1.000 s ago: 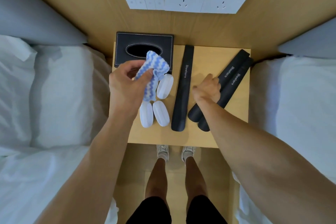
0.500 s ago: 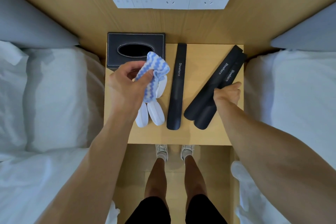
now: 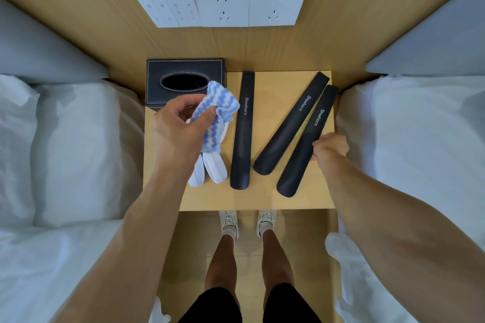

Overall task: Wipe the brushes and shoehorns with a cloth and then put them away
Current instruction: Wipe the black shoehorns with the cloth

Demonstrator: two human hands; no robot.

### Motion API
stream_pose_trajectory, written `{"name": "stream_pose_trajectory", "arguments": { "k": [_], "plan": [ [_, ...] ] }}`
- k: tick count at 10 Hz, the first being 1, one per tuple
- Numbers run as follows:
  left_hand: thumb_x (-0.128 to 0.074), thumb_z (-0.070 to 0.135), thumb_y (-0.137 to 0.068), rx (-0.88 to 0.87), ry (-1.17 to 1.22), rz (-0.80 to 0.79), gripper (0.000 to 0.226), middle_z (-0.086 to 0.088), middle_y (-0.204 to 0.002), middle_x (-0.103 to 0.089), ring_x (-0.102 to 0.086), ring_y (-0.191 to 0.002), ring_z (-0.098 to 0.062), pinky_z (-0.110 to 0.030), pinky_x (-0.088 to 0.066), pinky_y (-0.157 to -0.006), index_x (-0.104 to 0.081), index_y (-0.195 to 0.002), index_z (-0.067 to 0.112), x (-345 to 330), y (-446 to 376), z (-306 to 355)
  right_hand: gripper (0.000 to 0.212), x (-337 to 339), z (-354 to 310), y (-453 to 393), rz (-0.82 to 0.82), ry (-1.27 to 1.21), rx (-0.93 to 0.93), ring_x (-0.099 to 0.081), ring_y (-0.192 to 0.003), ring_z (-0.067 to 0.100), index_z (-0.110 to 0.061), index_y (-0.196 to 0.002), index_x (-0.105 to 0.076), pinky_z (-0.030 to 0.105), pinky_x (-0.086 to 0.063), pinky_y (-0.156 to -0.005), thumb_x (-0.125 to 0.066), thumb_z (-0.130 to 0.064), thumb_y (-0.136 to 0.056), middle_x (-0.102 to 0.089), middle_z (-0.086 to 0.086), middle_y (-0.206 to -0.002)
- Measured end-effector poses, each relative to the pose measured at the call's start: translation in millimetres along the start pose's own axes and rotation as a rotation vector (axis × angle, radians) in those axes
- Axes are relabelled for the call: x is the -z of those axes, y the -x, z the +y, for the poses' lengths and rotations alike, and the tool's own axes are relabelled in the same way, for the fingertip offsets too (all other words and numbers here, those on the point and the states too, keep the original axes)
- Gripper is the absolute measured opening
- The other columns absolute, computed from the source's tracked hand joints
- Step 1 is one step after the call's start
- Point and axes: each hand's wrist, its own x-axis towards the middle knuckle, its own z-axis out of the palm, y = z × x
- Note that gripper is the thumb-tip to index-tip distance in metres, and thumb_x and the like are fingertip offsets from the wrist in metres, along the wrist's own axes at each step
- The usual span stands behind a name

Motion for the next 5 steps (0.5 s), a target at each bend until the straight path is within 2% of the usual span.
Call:
{"name": "stream_pose_trajectory", "arguments": {
  "k": [1,2,3,4,5],
  "plan": [
    [-0.073,0.025,-0.085,-0.020,0.004,-0.018,0.018,0.020,-0.088,-0.071,-0.069,-0.084,-0.002,-0.024,-0.060,-0.071,-0.068,-0.090,0.042,0,7,14,0.014,14,1,13,0.031,0.003,0.014,-0.069,-0.103,0.040,-0.003,-0.102,-0.064,0.051,-0.060,-0.086,-0.067,-0.005,-0.087,-0.068,0.023,-0.113],
    [-0.073,0.020,-0.086,-0.066,0.036,-0.066,0.022,0.018,-0.088,-0.072,-0.069,-0.083,-0.001,-0.021,-0.059,-0.070,-0.069,-0.090,0.042,3,17,35,0.020,35,-4,31,-0.005,-0.163,0.043,-0.069,-0.101,0.041,-0.013,-0.091,-0.059,0.053,-0.059,-0.085,-0.068,0.003,-0.083,-0.069,0.021,-0.108],
    [-0.073,0.014,-0.084,-0.090,0.077,-0.106,0.020,0.015,-0.085,-0.073,-0.069,-0.079,-0.001,-0.015,-0.054,-0.066,-0.072,-0.092,0.032,5,27,56,0.021,59,-18,59,0.028,-0.370,0.072,-0.071,-0.093,0.040,-0.010,-0.086,-0.057,0.050,-0.062,-0.076,-0.066,0.009,-0.082,-0.066,0.014,-0.091],
    [-0.072,0.010,-0.085,-0.119,0.111,-0.141,0.018,0.013,-0.085,-0.074,-0.071,-0.080,-0.004,-0.015,-0.054,-0.066,-0.073,-0.093,0.026,11,37,77,0.022,85,-33,88,0.030,-0.472,0.176,-0.068,-0.089,0.031,-0.012,-0.082,-0.054,0.029,-0.061,-0.057,-0.065,0.007,-0.084,-0.062,0.007,-0.085],
    [-0.072,0.011,-0.085,-0.156,0.125,-0.160,0.020,0.011,-0.087,-0.074,-0.071,-0.081,-0.007,-0.019,-0.056,-0.068,-0.073,-0.092,0.030,18,47,100,0.028,112,-49,126,0.004,-0.599,0.267,-0.066,-0.087,0.028,-0.021,-0.077,-0.052,0.033,-0.063,-0.062,-0.059,0.005,-0.085,-0.061,0.004,-0.084]
  ]
}}
